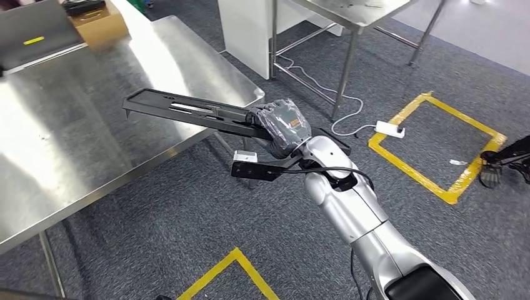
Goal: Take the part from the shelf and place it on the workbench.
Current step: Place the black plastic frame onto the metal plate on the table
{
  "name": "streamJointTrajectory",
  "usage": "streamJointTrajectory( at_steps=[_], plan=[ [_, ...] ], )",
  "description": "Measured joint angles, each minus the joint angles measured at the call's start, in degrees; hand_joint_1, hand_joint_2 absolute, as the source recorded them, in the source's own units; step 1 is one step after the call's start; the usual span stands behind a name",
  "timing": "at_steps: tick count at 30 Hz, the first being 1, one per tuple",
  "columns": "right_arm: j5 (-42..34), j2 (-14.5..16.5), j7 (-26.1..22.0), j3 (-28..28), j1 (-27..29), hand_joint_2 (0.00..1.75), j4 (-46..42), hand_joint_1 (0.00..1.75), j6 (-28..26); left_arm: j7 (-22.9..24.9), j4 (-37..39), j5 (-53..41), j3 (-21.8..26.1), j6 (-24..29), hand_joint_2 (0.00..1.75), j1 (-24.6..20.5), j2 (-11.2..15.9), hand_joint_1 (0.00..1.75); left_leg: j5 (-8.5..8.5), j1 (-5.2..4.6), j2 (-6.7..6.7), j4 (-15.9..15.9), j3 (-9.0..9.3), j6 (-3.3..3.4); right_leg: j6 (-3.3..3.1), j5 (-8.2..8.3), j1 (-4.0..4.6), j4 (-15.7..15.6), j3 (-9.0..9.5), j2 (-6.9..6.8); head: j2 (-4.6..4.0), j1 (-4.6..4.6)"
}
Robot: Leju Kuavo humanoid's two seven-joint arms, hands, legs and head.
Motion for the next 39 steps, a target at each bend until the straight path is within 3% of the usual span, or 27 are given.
streamJointTrajectory(
  at_steps=[1, 2, 4, 6, 7, 9, 11, 13, 14, 15, 16, 17, 19, 20, 22, 24, 26, 28, 30, 31, 32, 33, 35, 37, 39],
  plan=[
    [0.0, 0.0, 0.0, 0.1, 0.0, 1.75, 0.1, 1.71, 0.0, 0.0, 0.0, 0.0, 0.0, 0.0, 1.75, 0.0, 0.0, 0.0, 0.68, 0.02, 0.15, -0.1, 0.03, -0.03, -0.04, -0.05, 0.05, 0.0, 0.03, -0.62, 0.0, -0.03],
    [0.0, 0.0, 0.0, 0.2, 0.0, 1.75, 0.2, 1.71, 0.0, 0.0, 0.0, 0.0, 0.0, 0.0, 1.75, 0.1, 0.0, 0.0, 2.25, 0.02, 0.44, -2.5, 1.27, 0.04, -0.08, -0.1, 0.08, 0.0, 0.09, -1.19, 0.0, -0.02],
    [0.0, 0.1, 0.0, 0.3, -0.1, 1.75, 0.2, 1.71, 0.0, 0.0, 0.0, 0.0, 0.0, 0.0, 1.75, 0.0, 0.1, 0.0, 5.61, -0.27, 2.4, -10.5, 5.67, 0.5, 0.01, -0.29, 0.34, 0.0, 0.3, -2.19, 0.0, -0.04],
    [0.0, 0.2, 0.0, 0.4, -0.3, 1.75, 0.3, 1.71, 0.0, 0.0, 0.0, 0.0, 0.1, 0.1, 1.75, -0.1, 0.1, 0.0, 6.79, -0.7, 3.78, -15.2, 8.18, 1.14, 0.29, -0.52, 0.77, 0.0, 0.42, -2.98, 0.0, 0.05],
    [0.0, 0.2, 0.0, 0.4, -0.4, 1.75, 0.3, 1.71, 0.0, 0.0, 0.0, 0.0, 0.1, 0.1, 1.75, -0.1, 0.1, 0.0, 6.64, -0.91, 3.68, -15.6, 8.27, 1.38, 0.48, -0.59, 0.93, 0.0, 0.47, -3.39, 0.0, 0.12],
    [0.0, 0.4, 0.0, 0.5, -0.5, 1.75, 0.4, 1.71, 0.1, 0.0, 0.0, 0.0, 0.3, 0.1, 1.75, 0.0, 0.1, 0.0, 6.95, -0.79, 2.52, -16.0, 8.38, 1.98, 0.94, -0.83, 0.98, 0.0, 0.58, -3.87, 0.0, 0.15],
    [-0.1, 0.6, 0.0, 0.7, -0.6, 1.75, 0.4, 1.71, 0.2, -0.1, 0.0, 0.0, 0.5, 0.1, 1.75, -0.1, 0.0, 0.0, 7.43, -0.45, 1.48, -16.7, 8.77, 2.71, 1.21, -2.25, 0.85, 2.4, -0.36, -2.08, 0.0, 0.23],
    [0.0, 0.5, 0.1, 0.9, -0.6, 1.75, 0.6, 1.71, 0.3, -0.2, 0.0, -0.3, 0.6, 0.2, 1.75, -0.2, -0.1, 0.0, 7.67, -0.26, 0.28, -16.9, 8.9, 3.08, 1.02, -5.21, 0.54, 9.3, -3.52, 0.25, 0.0, 0.44],
    [0.2, 0.4, 0.2, 1.0, -0.6, 1.75, 0.8, 1.71, 0.4, -0.3, 0.0, -0.4, 0.7, 0.2, 1.75, -0.3, -0.1, 0.0, 7.69, -0.25, -0.41, -16.9, 8.88, 3.11, 0.98, -6.54, 0.43, 13.2, -5.41, 0.71, 0.0, 0.54],
    [0.3, 0.3, 0.4, 1.1, -0.5, 1.75, 1.0, 1.71, 0.5, -0.3, 0.0, -0.6, 0.7, 0.2, 1.75, -0.3, -0.1, 0.0, 7.7, -0.25, -1.15, -16.9, 8.87, 3.11, 1.14, -7.17, 0.34, 15.7, -6.74, 0.84, 0.0, 0.56],
    [0.4, 0.2, 0.6, 1.2, -0.4, 1.75, 1.3, 1.71, 0.5, -0.4, 0.0, -0.8, 0.8, 0.2, 1.75, -0.2, -0.2, 0.0, 7.7, -0.23, -1.91, -16.8, 8.87, 3.1, 1.49, -6.9, 0.24, 16.2, -7.11, 0.92, 0.0, 0.57],
    [0.5, 0.2, 0.7, 1.3, -0.4, 1.75, 1.5, 1.71, 0.6, -0.4, 0.0, -1.0, 0.8, 0.2, 1.75, -0.2, -0.2, 0.0, 7.7, -0.19, -2.67, -16.8, 8.88, 3.06, 1.97, -5.78, 0.11, 14.2, -6.33, 1.07, 0.0, 0.57],
    [0.5, 0.1, 0.7, 1.3, -0.5, 1.75, 1.8, 1.71, 0.6, -0.5, 0.0, -1.3, 0.8, 0.2, 1.75, -0.1, -0.3, 0.0, 7.58, -0.15, -4.11, -16.4, 8.79, 2.74, 2.93, -2.55, -0.38, 6.4, -2.83, 2.36, 0.0, 0.59],
    [0.5, 0.1, 0.8, 1.3, -0.6, 1.75, 1.9, 1.71, 0.6, -0.5, 0.0, -1.5, 0.8, 0.2, 1.75, -0.2, -0.3, 0.0, 7.47, -0.18, -4.71, -16.1, 8.65, 2.45, 3.06, -1.36, -0.58, 3.1, -1.27, 3.01, 0.0, 0.57],
    [0.6, 0.1, 0.8, 1.3, -0.7, 1.75, 2.0, 1.71, 0.6, -0.6, 0.0, -1.8, 0.8, 0.2, 1.75, -0.1, -0.2, 0.0, 7.45, -0.15, -5.6, -15.9, 8.28, 1.7, 2.61, -0.61, -0.54, 0.6, -0.07, 3.56, 0.0, 0.53],
    [0.6, 0.2, 0.9, 1.3, -0.7, 1.75, 2.1, 1.71, 0.6, -0.7, 0.0, -2.0, 0.8, 0.2, 1.75, 0.2, -0.1, 0.0, 7.56, 0.13, -5.93, -16.0, 7.99, 1.05, 1.82, -0.32, -0.44, 0.4, 0.09, 2.71, 0.0, 0.51],
    [0.6, 0.3, 0.9, 1.3, -0.9, 1.75, 2.2, 1.71, 0.7, -0.7, 0.0, -2.3, 0.8, 0.1, 1.75, 0.3, -0.1, 0.0, 6.33, 0.11, -3.86, -14.2, 7.1, 0.49, 1.15, -0.11, -0.63, 0.2, 0.2, 1.94, 0.0, 0.17],
    [0.6, 0.3, 0.9, 1.3, -1.0, 1.75, 2.4, 1.71, 0.9, -0.8, 0.0, -2.4, 0.8, 0.0, 1.75, 0.2, -0.1, 0.0, 2.99, 0.06, -0.96, -8.0, 4.26, 0.04, 0.63, -0.17, -0.49, 0.2, 0.26, 1.08, 0.0, -0.29],
    [0.6, 0.4, 0.7, 1.3, -1.0, 1.75, 3.1, 1.71, 0.9, -1.9, 0.0, -2.5, 0.8, 0.7, 1.75, 0.1, -0.2, 0.0, 0.3, 0.17, -0.03, -1.1, 0.85, -0.18, 0.35, -0.3, -0.19, 0.2, 0.28, 0.01, 0.0, -0.39],
    [0.6, 0.4, 0.6, 1.3, -1.0, 1.75, 3.6, 1.71, 0.9, -3.1, 0.0, -2.5, 0.9, 1.4, 1.75, 0.1, -0.2, 0.0, 0.31, 0.19, 0.09, 0.1, 0.19, -0.15, 0.28, -0.35, -0.07, 0.2, 0.29, -0.52, 0.0, -0.41],
    [0.6, 0.5, 0.4, 1.3, -1.0, 1.75, 4.0, 1.71, 0.9, -5.0, 0.0, -2.5, 1.0, 2.2, 1.75, 0.2, -0.2, 0.0, 1.41, 0.19, 0.22, -1.1, 0.76, -0.02, 0.21, -0.41, 0.02, 0.2, 0.34, -1.02, 0.0, -0.41],
    [0.6, 0.6, 0.2, 1.3, -1.1, 1.75, 4.3, 1.71, 0.9, -7.1, -0.1, -2.4, 1.1, 3.0, 1.75, 0.2, -0.2, 0.0, 3.2, 0.13, 0.63, -4.3, 2.41, 0.23, 0.15, -0.48, 0.1, 0.2, 0.43, -1.5, 0.0, -0.41],
    [0.6, 0.8, -0.1, 1.3, -1.3, 1.75, 4.7, 1.71, 0.9, -10.6, -0.2, -2.2, 1.6, 4.1, 1.75, -0.1, -0.1, 0.0, 6.1, -0.34, 2.69, -12.0, 6.47, 0.96, 0.19, -0.69, 0.45, 0.2, 0.59, -2.38, 0.0, -0.38],
    [0.7, 1.0, -0.4, 1.3, -1.6, 1.75, 5.0, 1.71, 1.0, -12.1, -0.3, -1.9, 2.1, 4.5, 1.75, -0.4, -0.1, 0.0, 6.68, -0.94, 3.74, -15.3, 8.09, 1.5, 0.48, -0.91, 0.82, 0.2, 0.65, -3.17, 0.0, -0.28],
    [0.8, 1.4, -0.7, 1.4, -1.8, 1.75, 5.3, 1.71, 1.0, -12.4, -0.3, -1.8, 2.5, 4.6, 1.75, -0.6, -0.1, 0.0, 6.82, -1.02, 2.67, -15.7, 8.14, 2.0, 0.93, -1.09, 0.98, 0.1, 0.79, -3.87, 0.0, -0.22]
  ],
)
